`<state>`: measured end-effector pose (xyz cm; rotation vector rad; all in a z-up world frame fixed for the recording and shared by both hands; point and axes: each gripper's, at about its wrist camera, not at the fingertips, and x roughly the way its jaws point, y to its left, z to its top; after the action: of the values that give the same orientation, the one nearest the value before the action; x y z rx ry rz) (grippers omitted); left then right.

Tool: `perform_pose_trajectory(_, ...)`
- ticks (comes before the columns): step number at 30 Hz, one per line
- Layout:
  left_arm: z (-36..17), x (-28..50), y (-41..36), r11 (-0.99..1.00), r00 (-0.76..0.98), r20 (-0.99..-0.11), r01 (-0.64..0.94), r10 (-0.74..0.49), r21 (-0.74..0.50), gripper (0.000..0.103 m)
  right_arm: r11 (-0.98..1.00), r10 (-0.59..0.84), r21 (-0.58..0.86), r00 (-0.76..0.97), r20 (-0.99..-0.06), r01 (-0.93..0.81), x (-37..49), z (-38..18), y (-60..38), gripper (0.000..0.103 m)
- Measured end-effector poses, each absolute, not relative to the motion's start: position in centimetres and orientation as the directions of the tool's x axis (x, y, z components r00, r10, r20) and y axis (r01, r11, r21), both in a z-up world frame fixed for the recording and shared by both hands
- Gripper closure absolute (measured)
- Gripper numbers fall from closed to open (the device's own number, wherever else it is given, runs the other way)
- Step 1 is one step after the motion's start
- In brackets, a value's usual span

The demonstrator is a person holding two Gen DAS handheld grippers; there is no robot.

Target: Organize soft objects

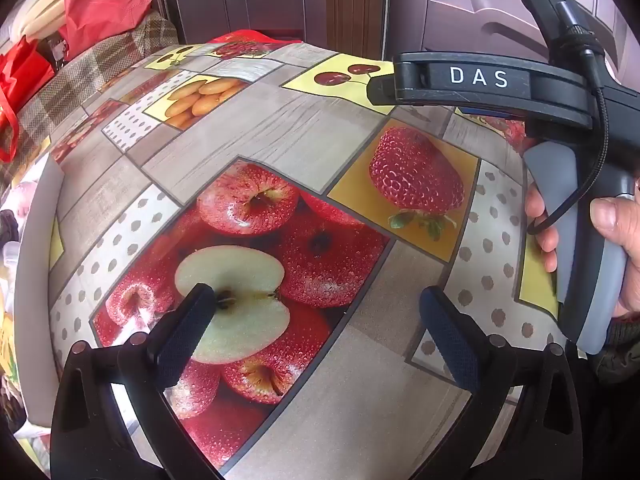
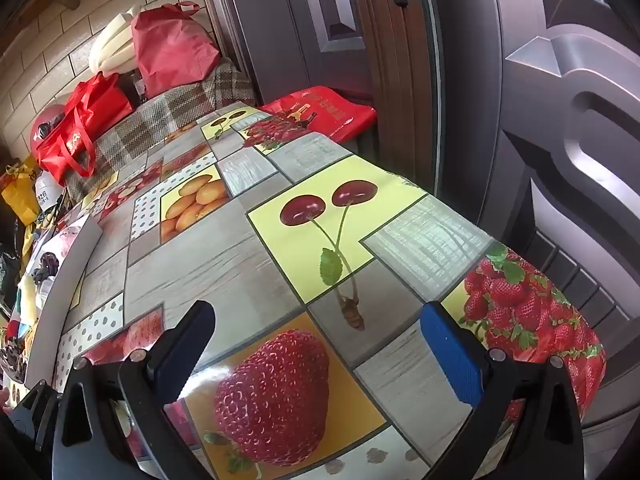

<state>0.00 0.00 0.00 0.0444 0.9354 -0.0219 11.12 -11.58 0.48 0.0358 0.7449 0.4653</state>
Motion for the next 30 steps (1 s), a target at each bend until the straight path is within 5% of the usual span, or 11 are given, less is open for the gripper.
perform_pose_trajectory(30, 0.00, 0.01, 0.00, 0.999, 0.594, -0.804, 0.038, 0.000, 0.028, 0.001, 0.889, 0.436, 0.207, 0.612, -0.660, -0.409, 11.15, 0.22, -11.31, 0.000)
